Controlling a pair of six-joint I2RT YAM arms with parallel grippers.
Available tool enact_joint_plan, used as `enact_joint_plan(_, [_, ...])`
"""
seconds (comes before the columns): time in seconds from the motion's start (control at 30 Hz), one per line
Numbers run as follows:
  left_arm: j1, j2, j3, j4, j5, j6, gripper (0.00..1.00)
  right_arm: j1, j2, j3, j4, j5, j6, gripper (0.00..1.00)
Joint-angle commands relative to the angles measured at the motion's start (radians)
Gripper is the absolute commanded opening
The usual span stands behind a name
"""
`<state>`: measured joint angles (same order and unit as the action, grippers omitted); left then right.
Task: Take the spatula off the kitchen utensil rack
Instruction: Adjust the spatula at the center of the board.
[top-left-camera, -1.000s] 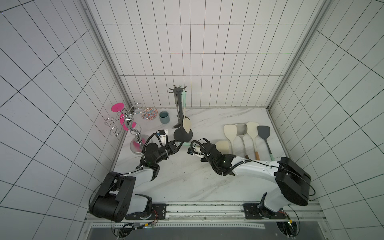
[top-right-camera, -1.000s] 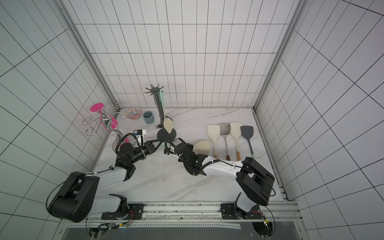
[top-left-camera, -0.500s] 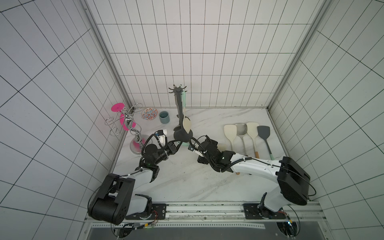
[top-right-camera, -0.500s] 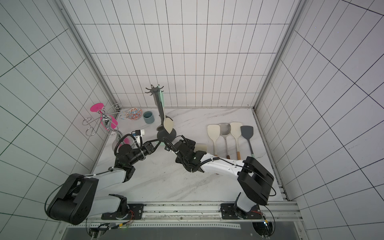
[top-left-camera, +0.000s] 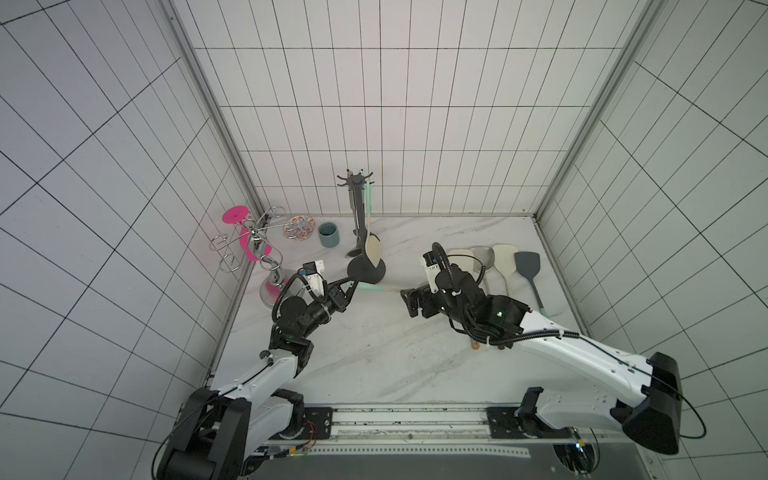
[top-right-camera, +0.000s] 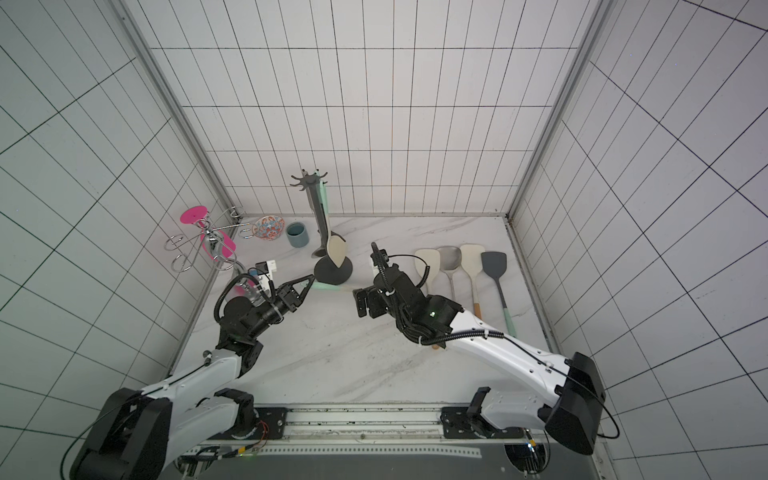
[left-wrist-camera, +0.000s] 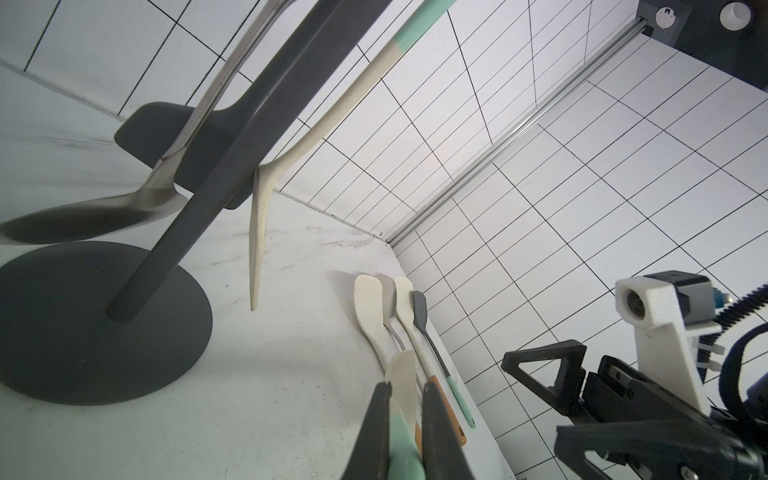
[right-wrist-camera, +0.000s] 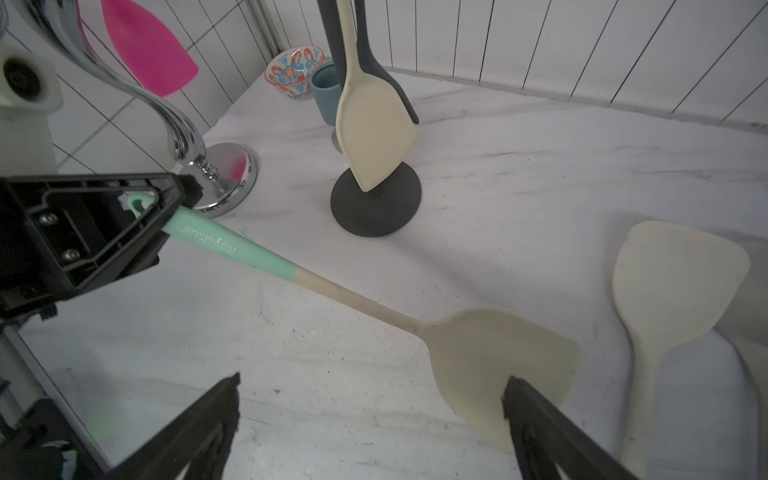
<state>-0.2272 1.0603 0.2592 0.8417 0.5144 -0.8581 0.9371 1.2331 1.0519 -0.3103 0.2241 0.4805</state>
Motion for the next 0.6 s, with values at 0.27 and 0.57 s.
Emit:
enact_joint_plan(0.27, [-0.006, -0.075, -0.028, -0.001, -0.058, 0.028, 0.00, -0.041, 0.027, -0.152, 0.281, -0.098, 0.941, 0.97])
enact_joint_plan(0.57, [-0.047, -0.084, -0.030, 0.002, -0.081, 0.060, 0.00, -0.031, 0.241, -0.110, 0.451, -0.220, 1.309, 0.81])
